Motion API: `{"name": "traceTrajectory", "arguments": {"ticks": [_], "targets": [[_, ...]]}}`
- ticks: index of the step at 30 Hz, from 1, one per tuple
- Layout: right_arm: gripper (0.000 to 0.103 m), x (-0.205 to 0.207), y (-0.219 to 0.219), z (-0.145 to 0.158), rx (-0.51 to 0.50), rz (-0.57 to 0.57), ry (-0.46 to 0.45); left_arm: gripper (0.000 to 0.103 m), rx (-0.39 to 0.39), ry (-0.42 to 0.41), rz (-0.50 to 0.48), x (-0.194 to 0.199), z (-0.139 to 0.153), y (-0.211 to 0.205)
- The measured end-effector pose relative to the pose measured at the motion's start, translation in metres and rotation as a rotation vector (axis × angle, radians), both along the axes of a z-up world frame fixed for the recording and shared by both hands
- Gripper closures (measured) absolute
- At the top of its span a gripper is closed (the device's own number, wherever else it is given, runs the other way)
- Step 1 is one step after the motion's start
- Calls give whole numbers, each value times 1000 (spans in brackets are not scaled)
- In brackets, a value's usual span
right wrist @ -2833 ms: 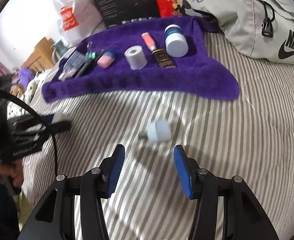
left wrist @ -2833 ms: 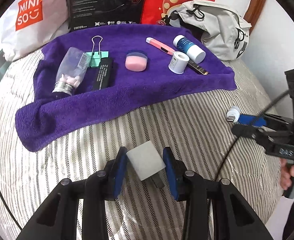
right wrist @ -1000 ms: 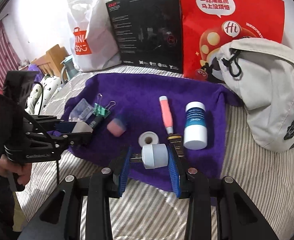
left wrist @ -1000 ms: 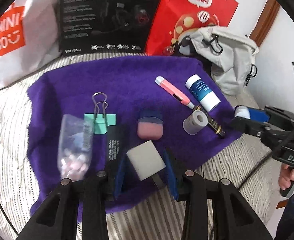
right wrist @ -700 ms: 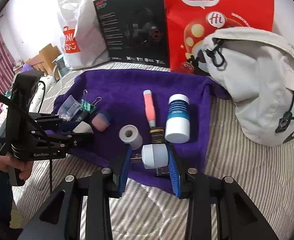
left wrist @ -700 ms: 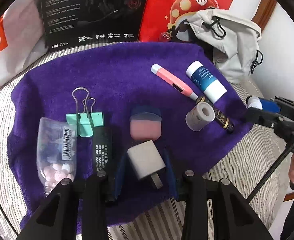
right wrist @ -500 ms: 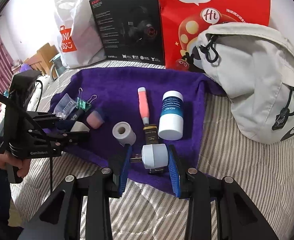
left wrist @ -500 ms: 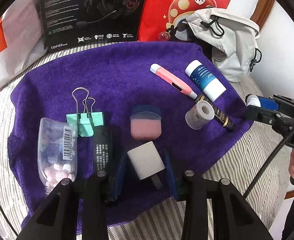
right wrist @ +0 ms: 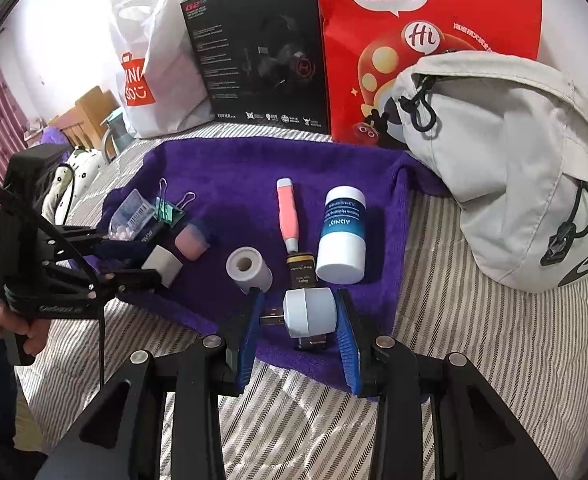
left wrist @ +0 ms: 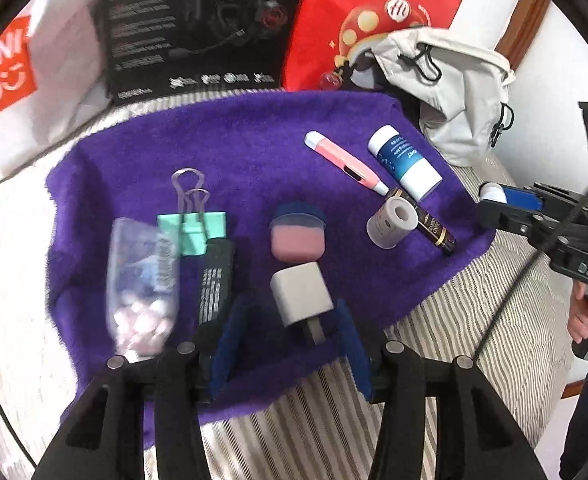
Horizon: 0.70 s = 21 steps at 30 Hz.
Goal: Organize rigid objects
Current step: 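Carry the charger and white cylinder onto the towel and open both tools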
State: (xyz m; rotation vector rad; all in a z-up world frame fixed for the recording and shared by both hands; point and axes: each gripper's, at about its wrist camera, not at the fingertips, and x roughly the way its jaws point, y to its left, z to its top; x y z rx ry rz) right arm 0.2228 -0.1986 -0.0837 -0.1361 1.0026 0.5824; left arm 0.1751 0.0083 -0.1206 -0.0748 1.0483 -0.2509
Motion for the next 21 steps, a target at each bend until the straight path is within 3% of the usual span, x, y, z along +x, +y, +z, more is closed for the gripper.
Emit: {"name": "traceTrajectory", "arguments": {"ticks": [4,15,21], "targets": [[67,3,11,-1,-2,23,-8,43,0,-31,36,-17,12,13],[67,-2,71,-20,25,138,50,42,-13,-63,151,-47,28,54],[67,2,98,-39,-32,163,80,42,-27,-65,197,-61,29,78]]}}
